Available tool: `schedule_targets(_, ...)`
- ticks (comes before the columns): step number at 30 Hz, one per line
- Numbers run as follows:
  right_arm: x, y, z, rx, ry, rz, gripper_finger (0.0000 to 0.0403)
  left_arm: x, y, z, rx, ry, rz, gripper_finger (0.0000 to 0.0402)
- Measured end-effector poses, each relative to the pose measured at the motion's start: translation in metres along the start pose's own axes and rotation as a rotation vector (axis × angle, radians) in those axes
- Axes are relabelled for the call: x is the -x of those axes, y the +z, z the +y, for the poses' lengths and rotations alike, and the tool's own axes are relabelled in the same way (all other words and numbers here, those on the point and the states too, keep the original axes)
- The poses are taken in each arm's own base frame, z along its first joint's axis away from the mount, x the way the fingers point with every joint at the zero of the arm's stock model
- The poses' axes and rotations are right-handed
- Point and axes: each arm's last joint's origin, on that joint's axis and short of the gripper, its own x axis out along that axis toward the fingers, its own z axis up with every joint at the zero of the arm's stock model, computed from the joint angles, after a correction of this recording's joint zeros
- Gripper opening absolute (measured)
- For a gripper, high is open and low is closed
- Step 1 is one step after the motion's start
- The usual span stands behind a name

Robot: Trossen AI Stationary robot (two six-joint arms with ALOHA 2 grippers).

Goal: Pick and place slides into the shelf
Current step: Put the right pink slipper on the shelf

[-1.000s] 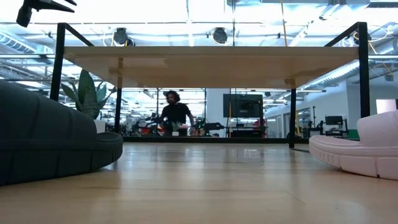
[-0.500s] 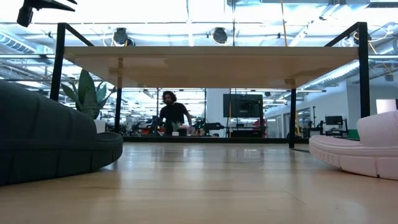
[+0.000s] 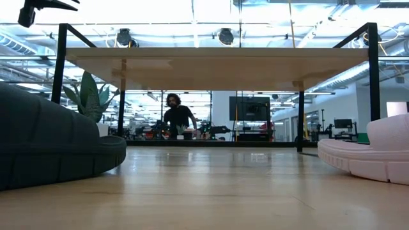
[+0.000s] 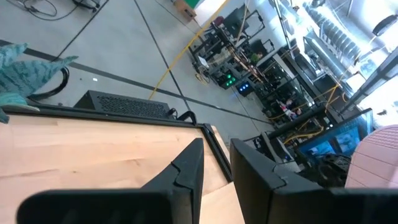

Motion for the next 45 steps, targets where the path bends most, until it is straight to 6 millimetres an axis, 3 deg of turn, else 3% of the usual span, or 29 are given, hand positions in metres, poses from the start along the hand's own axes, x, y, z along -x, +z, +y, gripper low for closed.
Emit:
schedule_targets(6,0.006,-0.001,0.000,-0.046,0.015,0.009,0.0000,0.000,-0.001,-0.001,0.004,-0.024,0.039,0.0076)
schedule_targets(10,0.007,-0.012,-0.005,-0.093,0.017,0.011,0.0000,-0.001,-0.002,-0.002,-0.019,-0.035,0.061,0.0076)
schedule_targets(16,0.007,-0.032,-0.015,-0.155,0.017,0.011,0.0000,-0.012,-0.009,-0.025,-0.191,-0.188,0.151,0.0076)
schedule_targets(25,0.006,-0.055,-0.030,-0.204,0.016,0.011,0.0000,-0.048,-0.035,-0.071,-0.383,-0.421,0.239,0.0076)
schedule_targets(34,-0.003,-0.079,-0.047,-0.279,0.137,0.023,0.0000,-0.087,-0.068,-0.103,-0.365,-0.528,0.292,0.0077)
schedule_targets(40,-0.017,-0.080,-0.046,-0.224,0.220,0.028,0.0000,-0.110,-0.089,-0.121,-0.300,-0.638,0.315,0.0088)
schedule_targets(45,-0.017,-0.066,-0.050,-0.108,0.213,0.045,0.0000,-0.124,-0.101,-0.131,-0.196,-0.689,0.322,0.0130)
